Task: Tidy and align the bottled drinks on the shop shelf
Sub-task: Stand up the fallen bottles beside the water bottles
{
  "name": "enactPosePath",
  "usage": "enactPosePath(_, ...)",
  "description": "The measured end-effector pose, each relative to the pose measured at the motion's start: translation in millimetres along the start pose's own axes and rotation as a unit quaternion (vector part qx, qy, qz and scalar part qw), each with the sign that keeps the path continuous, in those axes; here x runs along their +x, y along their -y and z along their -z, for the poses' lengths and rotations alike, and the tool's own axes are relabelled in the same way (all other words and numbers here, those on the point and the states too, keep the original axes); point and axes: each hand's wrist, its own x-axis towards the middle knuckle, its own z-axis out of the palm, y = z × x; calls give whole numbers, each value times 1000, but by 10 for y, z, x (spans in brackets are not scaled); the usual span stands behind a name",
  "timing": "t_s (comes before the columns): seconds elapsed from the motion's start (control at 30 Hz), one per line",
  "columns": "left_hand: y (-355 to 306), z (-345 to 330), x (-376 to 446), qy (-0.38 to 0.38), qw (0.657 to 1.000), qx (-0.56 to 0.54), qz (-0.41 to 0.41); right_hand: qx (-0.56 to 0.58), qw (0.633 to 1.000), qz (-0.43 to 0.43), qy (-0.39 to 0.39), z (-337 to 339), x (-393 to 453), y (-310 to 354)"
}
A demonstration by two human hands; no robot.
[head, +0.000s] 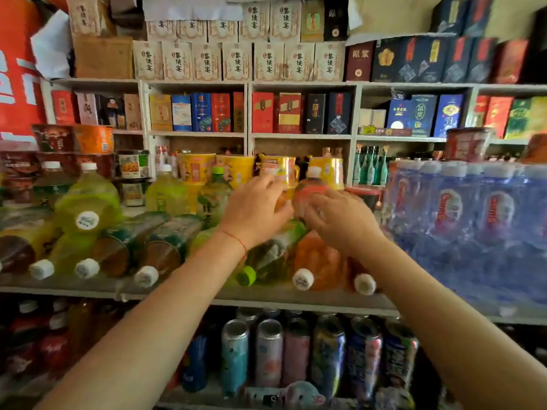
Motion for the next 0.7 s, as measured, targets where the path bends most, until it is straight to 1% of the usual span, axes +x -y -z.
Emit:
enactPosePath(0.1,-454,-187,124,111,992,-51,22,58,995,-8,77,-85,-179,-548)
enactPosePath(0.13,-578,-229,134,149,987,-55,35,86,990,-17,111,-78,-268,-678)
enactPosePath(0.23,-807,-437,149,237,969,-38,61,144,969,14,198,-181,-453,-945)
enactPosePath(0.33,-935,-613,141,290,953,-15,91,174,955,37,238,-225,-532,-1096)
enactPosePath(0.4,-968,-722,116,290,952,-2,101,193,949,70,241,-245,-577,-1158)
enactPosePath(0.47,-984,-774,78,278,955,10,106,165,956,115,215,-262,-679,-1183)
enactPosePath(0.53,-999,-804,66,264,958,9,111,119,972,146,139,-348,-814,-1199)
enactPosePath(0.6,-994,-811,62,255,960,4,111,111,982,145,53,-461,-905,-1179)
enactPosePath(0.7,-960,-829,52,257,959,-19,117,112,983,147,-17,-568,-950,-1166)
